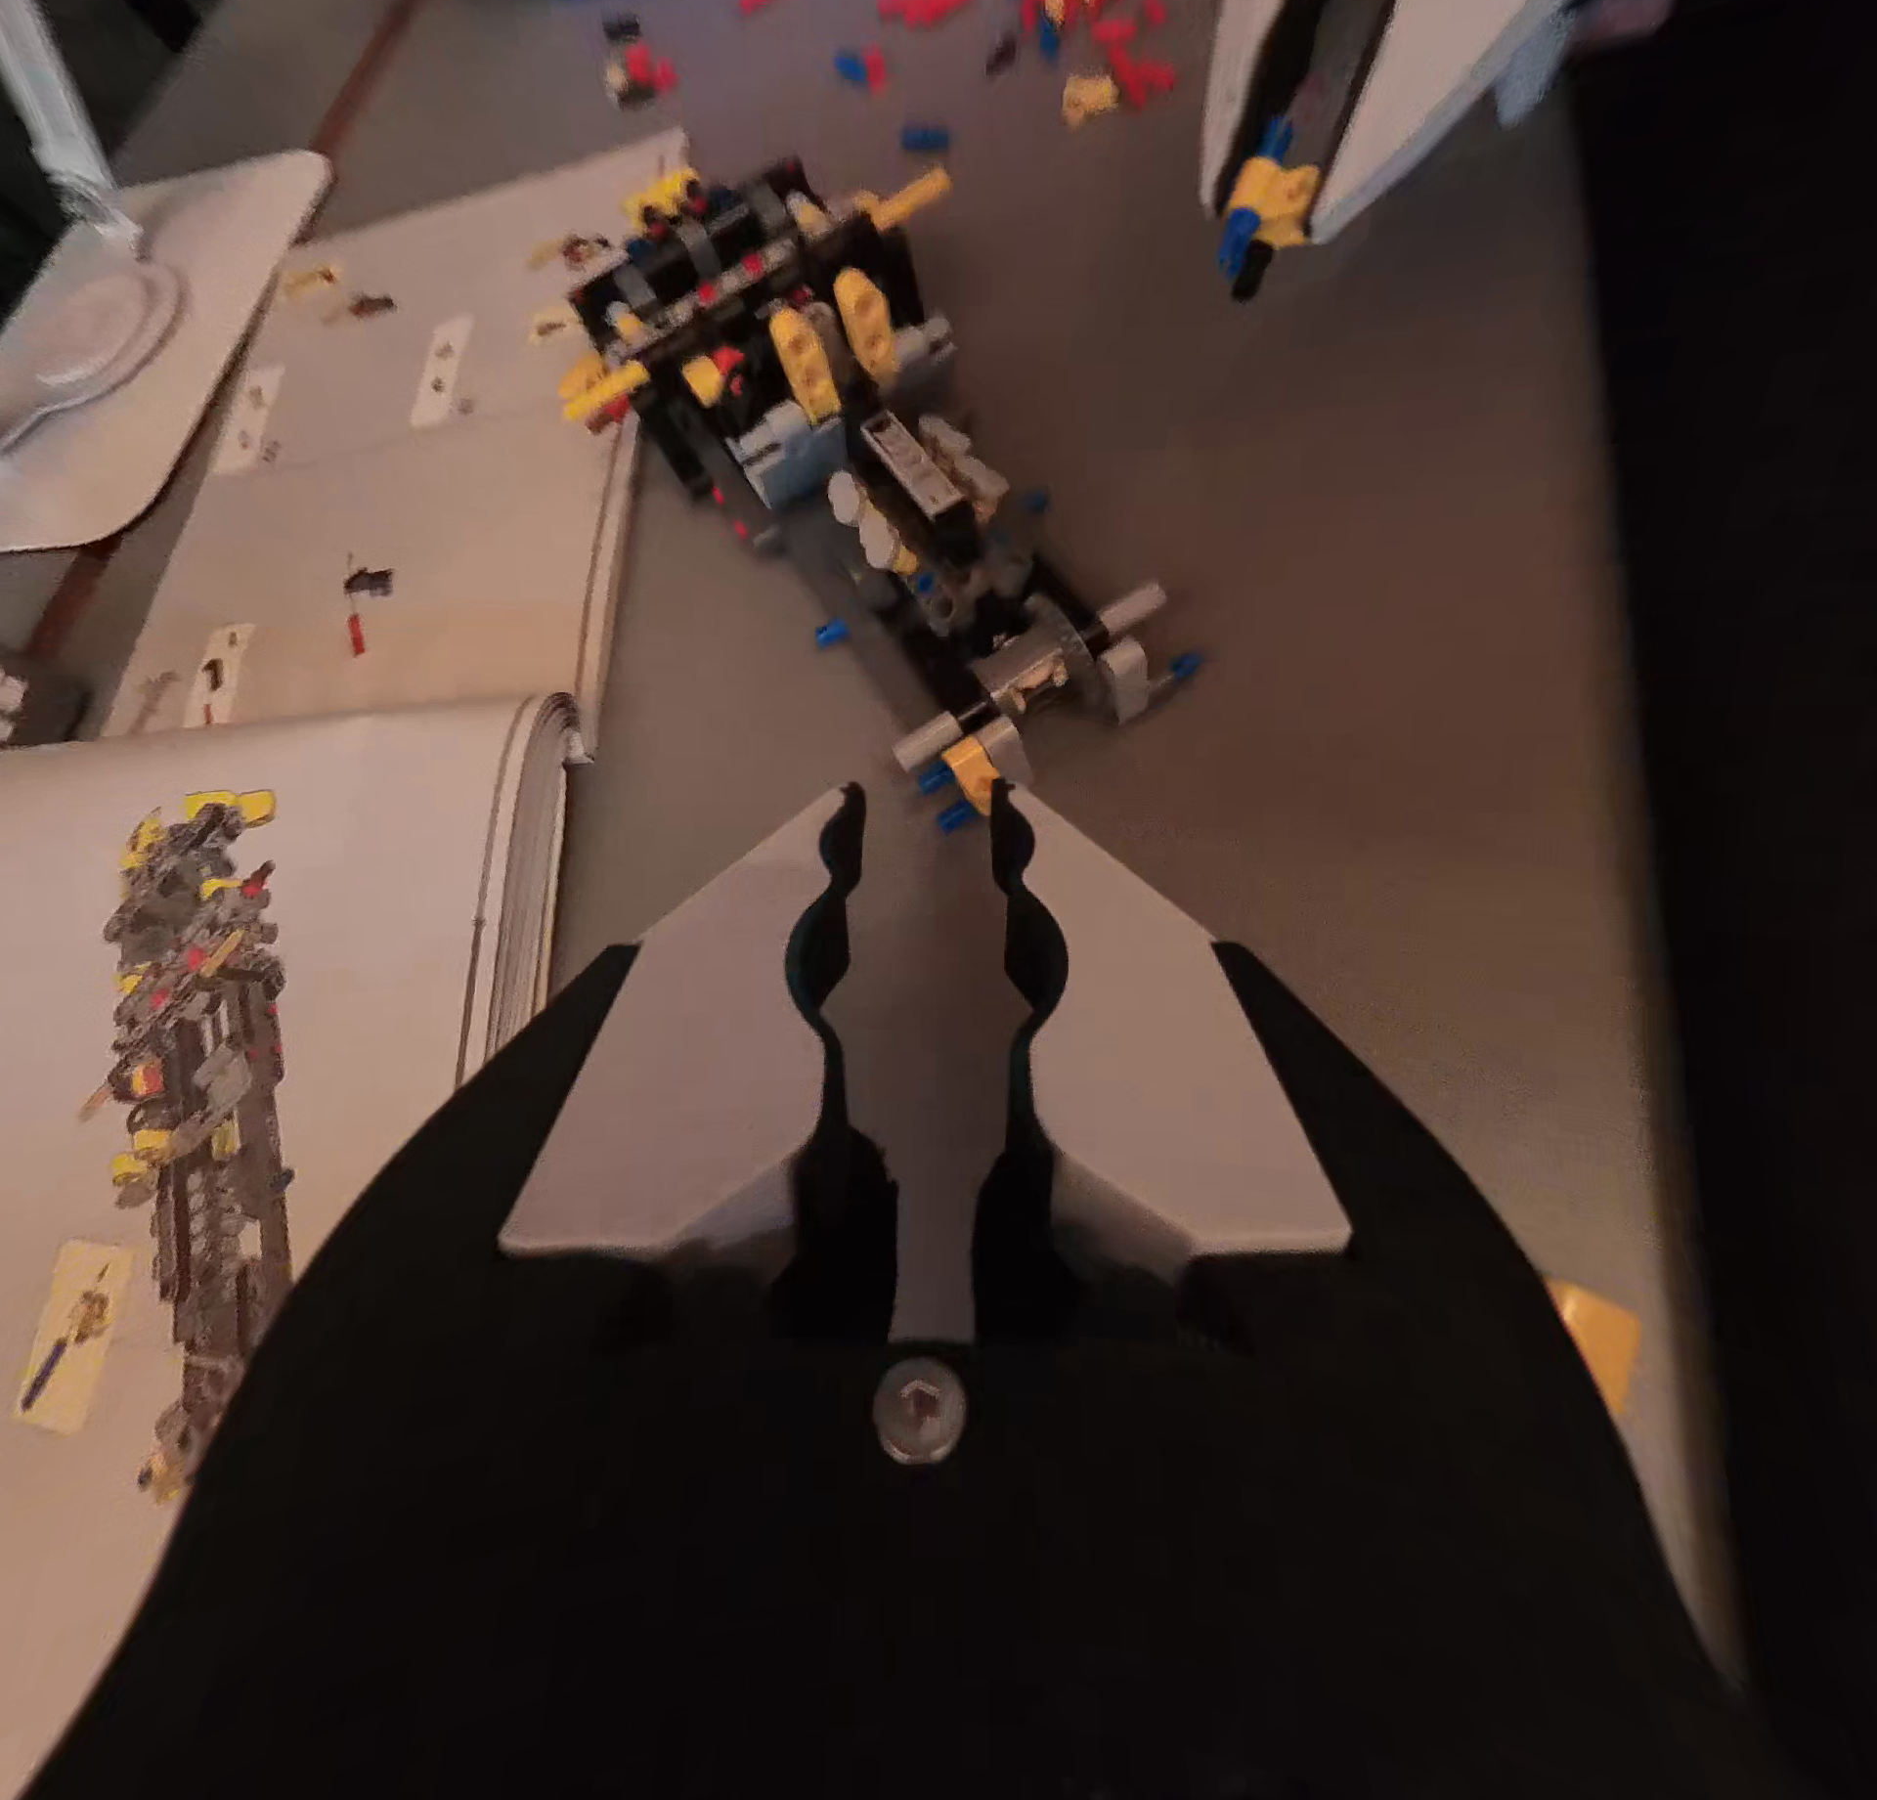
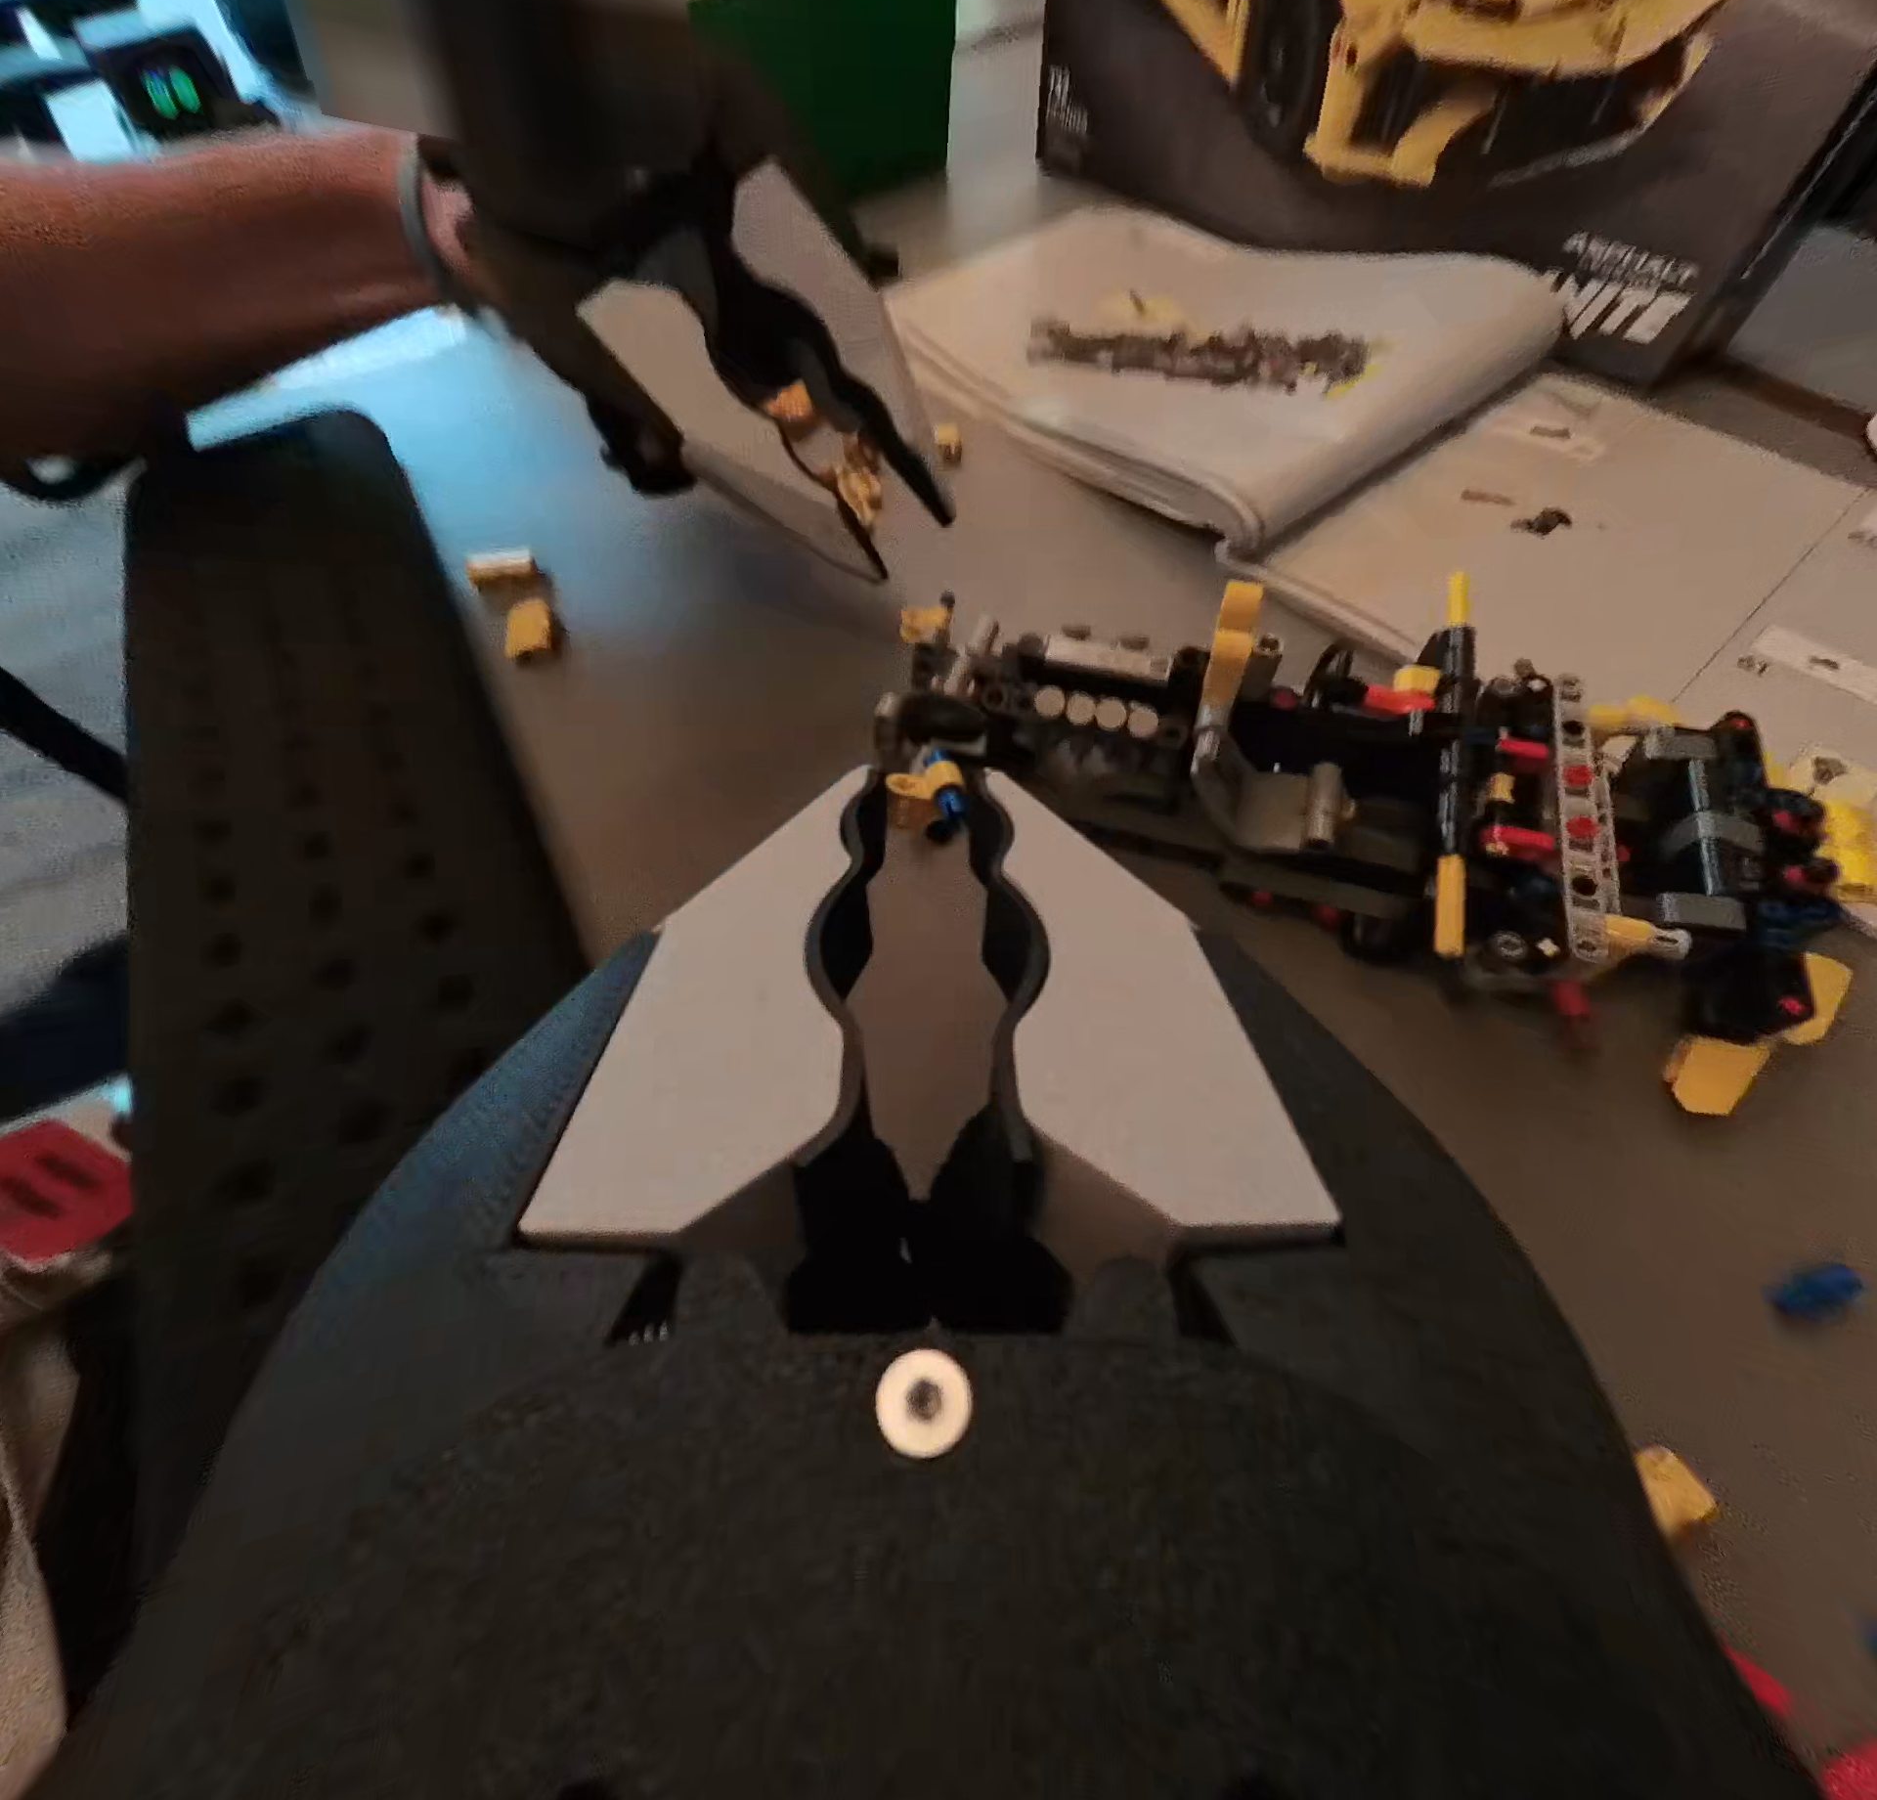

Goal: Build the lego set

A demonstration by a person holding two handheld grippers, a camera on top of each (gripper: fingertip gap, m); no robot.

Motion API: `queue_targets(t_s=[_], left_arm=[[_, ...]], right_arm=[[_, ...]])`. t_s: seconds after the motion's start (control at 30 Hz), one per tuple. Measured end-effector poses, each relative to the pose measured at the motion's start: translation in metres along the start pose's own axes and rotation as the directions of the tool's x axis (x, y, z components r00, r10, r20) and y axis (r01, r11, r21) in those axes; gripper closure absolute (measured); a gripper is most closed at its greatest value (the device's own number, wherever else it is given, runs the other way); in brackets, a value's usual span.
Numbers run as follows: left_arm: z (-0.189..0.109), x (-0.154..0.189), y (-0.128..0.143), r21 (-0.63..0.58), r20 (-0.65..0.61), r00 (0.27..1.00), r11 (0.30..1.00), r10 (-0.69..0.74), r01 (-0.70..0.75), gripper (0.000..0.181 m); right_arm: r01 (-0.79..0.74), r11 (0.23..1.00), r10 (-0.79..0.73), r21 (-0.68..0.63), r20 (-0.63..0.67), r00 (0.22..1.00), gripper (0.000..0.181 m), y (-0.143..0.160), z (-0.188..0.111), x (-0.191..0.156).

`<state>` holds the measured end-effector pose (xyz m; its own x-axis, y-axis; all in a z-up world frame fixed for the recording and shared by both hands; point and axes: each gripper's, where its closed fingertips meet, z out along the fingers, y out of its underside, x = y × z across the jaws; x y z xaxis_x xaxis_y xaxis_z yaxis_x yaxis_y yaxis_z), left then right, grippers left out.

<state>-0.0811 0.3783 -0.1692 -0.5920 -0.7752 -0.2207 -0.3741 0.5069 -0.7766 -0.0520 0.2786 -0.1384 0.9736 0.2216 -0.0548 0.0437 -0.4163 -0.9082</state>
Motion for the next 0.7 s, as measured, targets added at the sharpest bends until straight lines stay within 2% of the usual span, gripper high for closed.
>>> queue_targets(t_s=[0.17, 0.33, 0.43, 0.53, 0.7], left_arm=[[0.014, 0.001, 0.011, -0.079, -0.061, 0.998, 0.997, 0.022, -0.027, 0.147], [0.026, 0.009, 0.009, -0.051, -0.068, 0.997, 0.998, -0.04, 0.037, 0.147], [0.033, 0.011, 0.007, -0.039, -0.053, 0.998, 0.999, -0.039, 0.037, 0.148], [0.034, 0.013, 0.006, -0.055, -0.043, 0.997, 0.997, -0.058, 0.055, 0.148], [0.03, 0.018, 0.005, -0.065, -0.014, 0.997, 0.995, -0.074, 0.073, 0.15]], right_arm=[[0.063, 0.993, -0.059, -0.102, 0.045, 0.997, 0.166, 0.02, 0.014, -0.003], [0.047, 0.985, -0.033, -0.166, 0.084, 0.996, 0.166, 0.026, 0.039, -0.022], [0.049, 0.971, -0.052, -0.232, -0.007, 0.999, 0.166, 0.033, 0.051, -0.014], [0.034, 0.974, -0.046, -0.222, -0.048, 0.998, 0.165, 0.031, 0.054, -0.01], [0.042, 0.975, -0.054, -0.219, -0.049, 0.997, 0.166, 0.033, 0.052, -0.01]])
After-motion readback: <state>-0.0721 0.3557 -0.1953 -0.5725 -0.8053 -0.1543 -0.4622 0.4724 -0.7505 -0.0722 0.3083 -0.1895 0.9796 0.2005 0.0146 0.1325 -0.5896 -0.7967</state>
